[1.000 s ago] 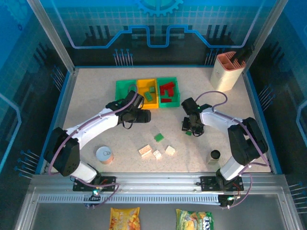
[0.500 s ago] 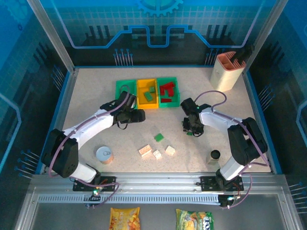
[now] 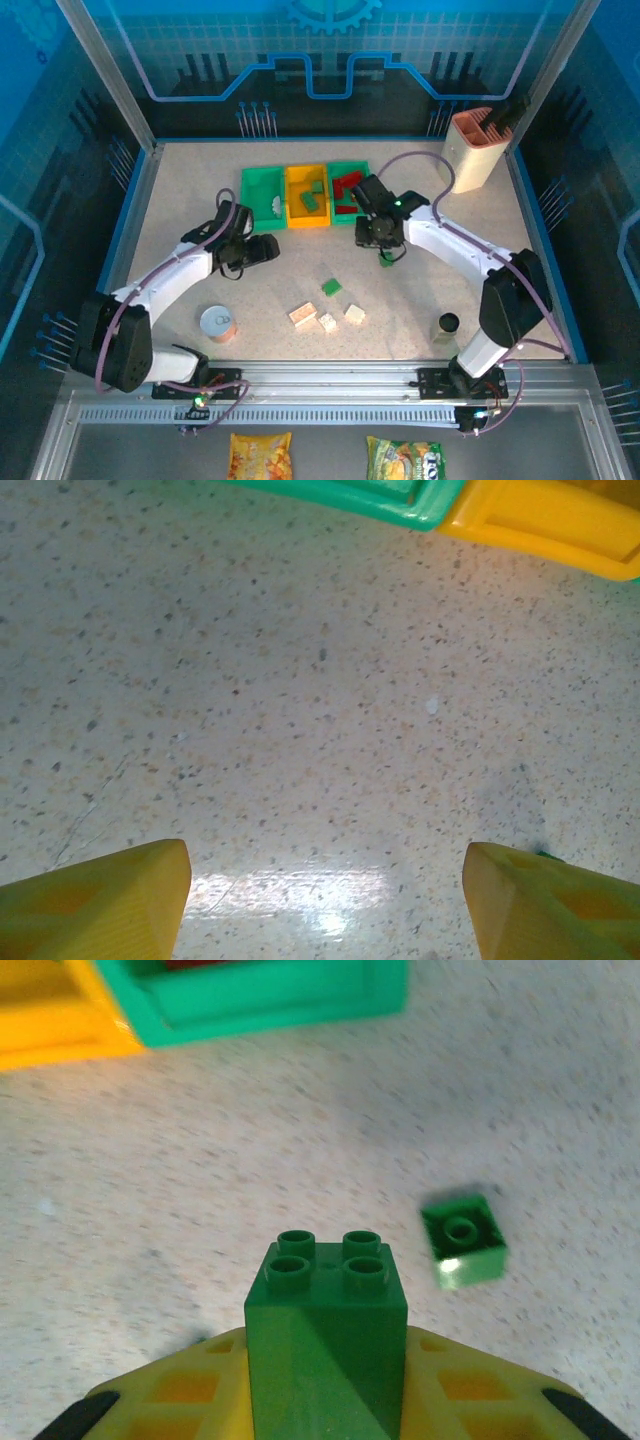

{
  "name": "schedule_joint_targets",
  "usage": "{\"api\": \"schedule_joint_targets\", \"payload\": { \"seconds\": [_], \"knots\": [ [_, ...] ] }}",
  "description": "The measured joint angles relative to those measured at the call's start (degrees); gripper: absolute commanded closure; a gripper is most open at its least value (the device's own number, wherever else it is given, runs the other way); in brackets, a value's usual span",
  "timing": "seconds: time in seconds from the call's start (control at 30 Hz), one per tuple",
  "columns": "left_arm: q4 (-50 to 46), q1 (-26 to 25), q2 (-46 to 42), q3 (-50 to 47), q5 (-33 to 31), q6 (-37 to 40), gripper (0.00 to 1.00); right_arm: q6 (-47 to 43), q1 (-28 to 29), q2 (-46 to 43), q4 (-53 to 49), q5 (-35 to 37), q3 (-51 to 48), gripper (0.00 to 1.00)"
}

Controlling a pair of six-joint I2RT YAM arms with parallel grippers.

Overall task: Sort the legos into containers by color
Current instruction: Place the lego in the container.

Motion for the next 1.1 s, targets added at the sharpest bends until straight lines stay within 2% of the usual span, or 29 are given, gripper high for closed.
{"api": "schedule_joint_targets", "payload": {
  "seconds": [0.3, 1.1],
  "knots": [
    [0.22, 2.71, -3.96, -3.69, 1.88, -1.07, 0.27, -4.98, 3.54, 12.94, 0.72, -3.78, 16.11, 0.67],
    [-0.02, 3.04, -6.97, -6.34, 4.68, -2.75, 0.27, -13.09, 2.75, 41.59, 1.20, -12.35, 49.09, 0.67]
  ]
}}
